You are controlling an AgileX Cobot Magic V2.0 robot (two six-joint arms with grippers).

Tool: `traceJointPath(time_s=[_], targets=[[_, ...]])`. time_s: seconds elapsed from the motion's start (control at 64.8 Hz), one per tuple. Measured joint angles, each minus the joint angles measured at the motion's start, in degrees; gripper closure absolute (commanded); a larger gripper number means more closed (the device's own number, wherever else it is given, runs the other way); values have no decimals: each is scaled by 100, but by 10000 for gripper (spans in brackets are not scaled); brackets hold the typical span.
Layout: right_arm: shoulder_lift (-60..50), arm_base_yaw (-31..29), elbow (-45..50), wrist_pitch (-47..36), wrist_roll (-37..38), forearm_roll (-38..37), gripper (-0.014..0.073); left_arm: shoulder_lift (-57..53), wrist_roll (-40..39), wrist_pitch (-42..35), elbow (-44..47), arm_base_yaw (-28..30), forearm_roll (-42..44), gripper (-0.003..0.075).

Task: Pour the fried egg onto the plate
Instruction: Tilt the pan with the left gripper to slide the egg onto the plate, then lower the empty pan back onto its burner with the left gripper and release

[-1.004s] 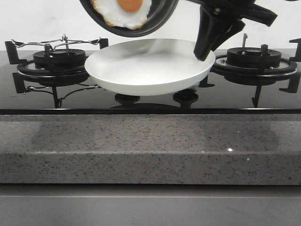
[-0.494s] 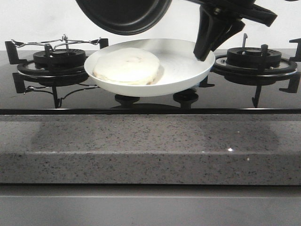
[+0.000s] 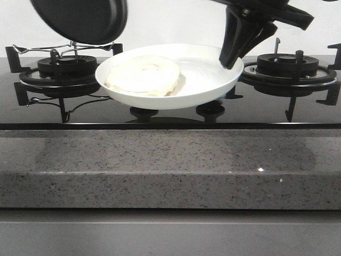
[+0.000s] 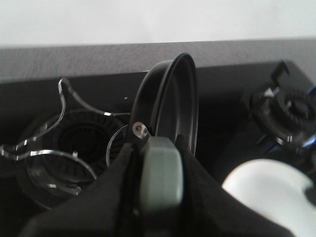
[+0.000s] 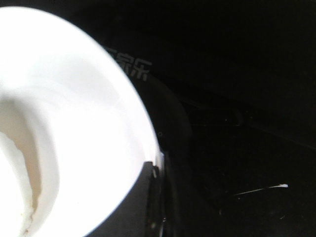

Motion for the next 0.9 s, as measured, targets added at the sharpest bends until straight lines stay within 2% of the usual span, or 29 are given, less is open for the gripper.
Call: traceJointPath(time_s=[0.17, 0.386, 0.633, 0.896], targets=[[0, 0, 0, 0, 0, 0, 661, 632, 316, 537, 0, 1087, -1863, 739], [0, 0, 0, 0, 0, 0, 661, 1545, 497, 1241, 0, 1861, -3656, 739], [0, 0, 0, 0, 0, 0, 661, 2370, 506, 1867, 0, 2195, -4605, 739], [0, 0, 0, 0, 0, 0, 661, 2834, 506, 1949, 0, 2238, -4731, 738]])
